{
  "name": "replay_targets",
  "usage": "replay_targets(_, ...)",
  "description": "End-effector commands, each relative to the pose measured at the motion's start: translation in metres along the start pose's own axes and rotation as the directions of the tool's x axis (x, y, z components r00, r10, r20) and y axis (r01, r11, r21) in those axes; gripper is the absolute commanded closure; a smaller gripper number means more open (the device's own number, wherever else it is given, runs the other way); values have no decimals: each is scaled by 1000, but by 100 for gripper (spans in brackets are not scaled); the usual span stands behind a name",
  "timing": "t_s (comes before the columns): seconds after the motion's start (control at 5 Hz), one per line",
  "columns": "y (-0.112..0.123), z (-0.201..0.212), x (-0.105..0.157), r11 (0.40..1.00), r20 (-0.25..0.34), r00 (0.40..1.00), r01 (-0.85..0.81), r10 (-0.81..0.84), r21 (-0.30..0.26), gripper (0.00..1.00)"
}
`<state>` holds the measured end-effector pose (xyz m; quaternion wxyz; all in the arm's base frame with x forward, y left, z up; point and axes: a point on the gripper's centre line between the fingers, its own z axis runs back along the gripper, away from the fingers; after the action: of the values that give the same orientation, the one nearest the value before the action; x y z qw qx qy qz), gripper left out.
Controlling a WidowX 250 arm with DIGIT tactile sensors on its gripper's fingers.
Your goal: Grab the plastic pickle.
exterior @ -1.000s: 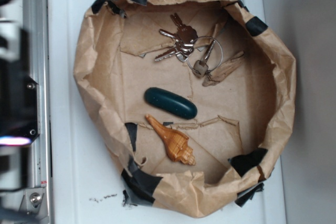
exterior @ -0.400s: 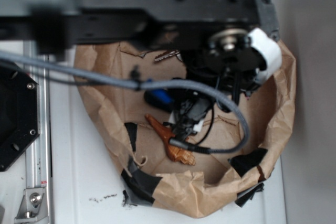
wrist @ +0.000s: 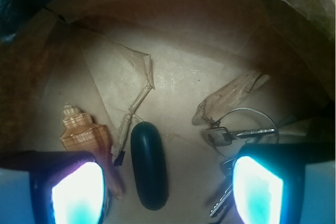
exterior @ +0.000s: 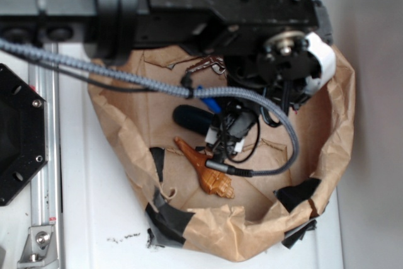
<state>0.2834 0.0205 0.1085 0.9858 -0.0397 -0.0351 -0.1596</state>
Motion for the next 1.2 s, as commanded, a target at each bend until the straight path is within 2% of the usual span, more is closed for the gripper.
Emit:
replay_targets(0.0, -8, -38, -15, 999, 2, 999, 40, -40, 33, 0)
replay_targets(0.2, -14, -66, -29, 996, -48, 996, 81, -79, 28, 0)
replay_targets(0.4, -37, -77, -33, 985, -56, 984, 169, -167, 22, 0)
replay_targets(0.6, -37, -92, -21, 981, -95, 980, 183, -177, 59, 0)
replay_targets(0.8, -22, -104, -1, 983, -155, 983, 118, -96, 139, 3)
replay_targets(1.0, -5, -105, 9, 986, -168, 985, 73, -48, 149, 100)
